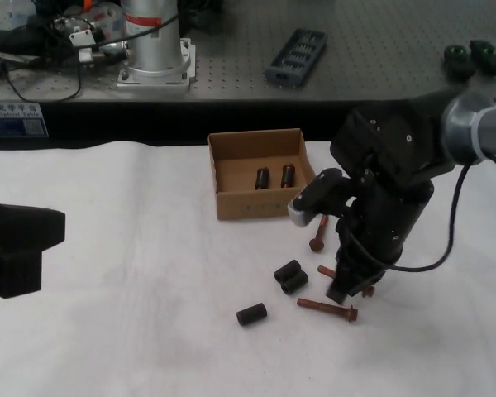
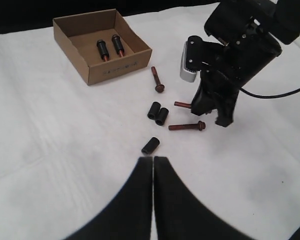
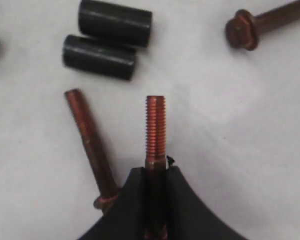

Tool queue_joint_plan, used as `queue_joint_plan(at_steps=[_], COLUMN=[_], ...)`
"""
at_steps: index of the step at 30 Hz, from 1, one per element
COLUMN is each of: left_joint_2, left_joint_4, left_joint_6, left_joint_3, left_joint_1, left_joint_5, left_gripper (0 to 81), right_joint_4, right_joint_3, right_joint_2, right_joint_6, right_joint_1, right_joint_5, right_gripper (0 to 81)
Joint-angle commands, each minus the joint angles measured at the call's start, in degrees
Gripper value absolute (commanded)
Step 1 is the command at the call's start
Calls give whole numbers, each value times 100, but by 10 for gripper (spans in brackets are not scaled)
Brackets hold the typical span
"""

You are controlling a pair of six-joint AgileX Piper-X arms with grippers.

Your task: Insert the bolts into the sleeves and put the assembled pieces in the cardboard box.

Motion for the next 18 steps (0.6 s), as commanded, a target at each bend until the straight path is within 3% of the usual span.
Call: queue_joint_plan(at_steps=[1, 9, 18], left_joint_2=[-36, -36, -36], left_joint_4=[-87, -87, -87], left_joint_6=[229, 298, 661], left_joint_3=[-7, -7, -7], left_joint_1=[14, 14, 14], left_joint_5=[-74, -74, -74], left_gripper=[7, 7, 7], right_joint_4=[131, 285, -147], right_joint_3=[-65, -65, -65], right_joint_2=[-149, -456, -589], right_joint_6=[-415, -2534, -5564], right_joint_1=[-23, -80, -67], right_joint_5=[-63, 287, 272], right_gripper=[29, 29, 29])
